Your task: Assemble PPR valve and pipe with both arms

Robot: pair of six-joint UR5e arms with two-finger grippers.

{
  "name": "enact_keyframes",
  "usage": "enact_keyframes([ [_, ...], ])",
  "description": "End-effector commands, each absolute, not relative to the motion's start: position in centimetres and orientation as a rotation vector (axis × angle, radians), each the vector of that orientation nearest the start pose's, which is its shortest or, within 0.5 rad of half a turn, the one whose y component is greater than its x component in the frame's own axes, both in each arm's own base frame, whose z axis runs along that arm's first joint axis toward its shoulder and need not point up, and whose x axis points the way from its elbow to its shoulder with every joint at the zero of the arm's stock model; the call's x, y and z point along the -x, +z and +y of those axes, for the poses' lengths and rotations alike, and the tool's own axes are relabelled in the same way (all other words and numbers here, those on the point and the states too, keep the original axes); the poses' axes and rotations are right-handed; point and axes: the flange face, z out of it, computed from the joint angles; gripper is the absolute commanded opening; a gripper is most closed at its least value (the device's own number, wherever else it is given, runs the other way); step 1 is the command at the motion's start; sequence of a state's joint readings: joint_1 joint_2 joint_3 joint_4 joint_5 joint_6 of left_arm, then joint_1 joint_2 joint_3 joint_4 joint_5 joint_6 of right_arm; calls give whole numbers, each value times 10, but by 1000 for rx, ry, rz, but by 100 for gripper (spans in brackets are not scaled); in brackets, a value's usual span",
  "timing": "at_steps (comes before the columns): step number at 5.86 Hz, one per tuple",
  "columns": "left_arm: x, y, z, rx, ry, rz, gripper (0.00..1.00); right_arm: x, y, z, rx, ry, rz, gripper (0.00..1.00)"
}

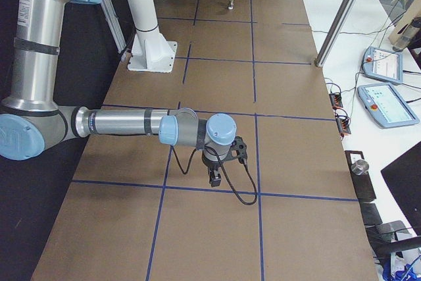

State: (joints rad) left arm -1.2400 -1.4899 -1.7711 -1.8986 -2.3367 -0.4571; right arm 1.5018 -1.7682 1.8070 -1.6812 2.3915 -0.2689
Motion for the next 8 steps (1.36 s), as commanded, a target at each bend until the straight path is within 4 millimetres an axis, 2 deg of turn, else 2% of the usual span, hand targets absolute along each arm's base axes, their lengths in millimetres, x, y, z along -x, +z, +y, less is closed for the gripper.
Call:
enact_keyframes([
  [1, -165, 546, -461, -101, -27, 828, 100, -32, 639, -407, -14, -291, -826, 100],
  [4, -195, 539, -452, -92, -5, 817, 100, -31, 639, -407, -13, -293, -826, 100],
  [7, -204, 539, -449, -84, 12, 818, 100, -31, 642, -407, -7, -292, -827, 100],
  [8, -208, 539, -447, -80, 20, 818, 81, -31, 644, -406, -4, -291, -825, 100],
])
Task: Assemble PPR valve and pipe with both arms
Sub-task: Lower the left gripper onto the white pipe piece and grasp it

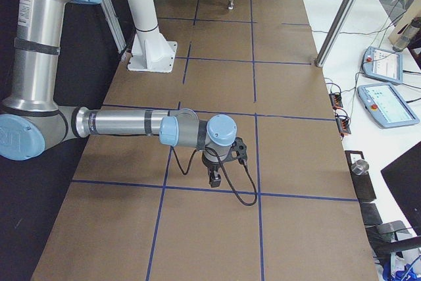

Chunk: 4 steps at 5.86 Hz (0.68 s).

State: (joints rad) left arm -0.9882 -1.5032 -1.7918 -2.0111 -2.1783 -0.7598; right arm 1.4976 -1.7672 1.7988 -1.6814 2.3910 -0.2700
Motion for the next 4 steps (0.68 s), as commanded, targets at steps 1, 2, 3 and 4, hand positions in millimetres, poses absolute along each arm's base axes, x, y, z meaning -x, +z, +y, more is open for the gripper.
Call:
enact_keyframes([
  [1, -208, 539, -447, -77, 15, 818, 24, -31, 644, -406, -4, -291, -825, 100],
  [2, -209, 537, -447, -78, 19, 819, 4, -30, 644, -406, -3, -292, -825, 100],
  [3, -209, 529, -445, -87, 24, 826, 0, -30, 644, -406, -3, -292, -825, 100],
  [4, -207, 512, -443, -101, 28, 838, 0, -29, 644, -406, -3, -293, -827, 100],
])
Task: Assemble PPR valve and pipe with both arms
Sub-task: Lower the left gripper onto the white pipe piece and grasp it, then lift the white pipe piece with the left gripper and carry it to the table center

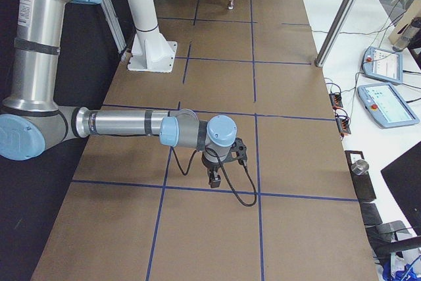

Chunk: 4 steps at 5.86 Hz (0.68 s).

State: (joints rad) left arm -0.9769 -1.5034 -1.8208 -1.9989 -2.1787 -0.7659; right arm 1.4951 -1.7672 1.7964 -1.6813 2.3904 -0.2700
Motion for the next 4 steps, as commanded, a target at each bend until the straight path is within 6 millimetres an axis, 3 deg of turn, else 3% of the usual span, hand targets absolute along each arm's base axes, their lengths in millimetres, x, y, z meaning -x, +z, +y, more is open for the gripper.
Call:
enact_keyframes([
  [1, -211, 477, -447, -66, -36, 833, 0, -29, 644, -406, -1, -293, -827, 100],
  [2, -233, 425, -458, -7, -132, 840, 0, -29, 643, -407, -4, -294, -827, 100],
  [3, -281, 368, -456, 93, -246, 856, 0, -29, 643, -407, -4, -294, -827, 100],
  [4, -342, 311, -447, 139, -328, 838, 0, -29, 643, -407, -4, -294, -827, 100],
])
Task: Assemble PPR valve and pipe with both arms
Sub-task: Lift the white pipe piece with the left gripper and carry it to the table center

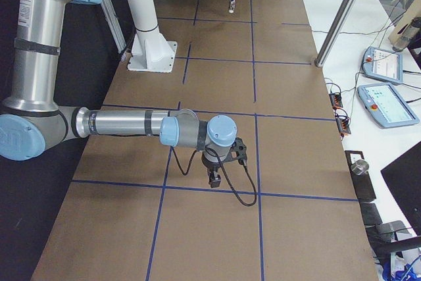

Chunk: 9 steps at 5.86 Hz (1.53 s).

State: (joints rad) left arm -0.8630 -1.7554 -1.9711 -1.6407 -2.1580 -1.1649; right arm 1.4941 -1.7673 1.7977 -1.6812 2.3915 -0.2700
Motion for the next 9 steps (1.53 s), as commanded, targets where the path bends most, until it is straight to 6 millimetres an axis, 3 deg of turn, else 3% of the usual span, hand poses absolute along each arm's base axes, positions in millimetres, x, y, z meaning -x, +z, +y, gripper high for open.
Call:
enact_keyframes([
  [1, -414, 253, -420, 138, -362, 826, 0, -29, 644, -406, -3, -293, -827, 100],
  [2, -460, 197, -428, 160, -449, 857, 0, -29, 644, -406, -3, -293, -827, 100],
  [3, -511, 155, -437, 185, -503, 856, 0, -29, 644, -406, -3, -293, -827, 100],
  [4, -549, 131, -450, 152, -547, 833, 0, -29, 644, -406, -2, -295, -827, 100],
  [6, -590, 111, -467, 168, -562, 796, 0, -28, 644, -407, -2, -296, -827, 100],
  [9, -609, 118, -462, 176, -544, 781, 7, -27, 645, -406, 1, -299, -826, 100],
])
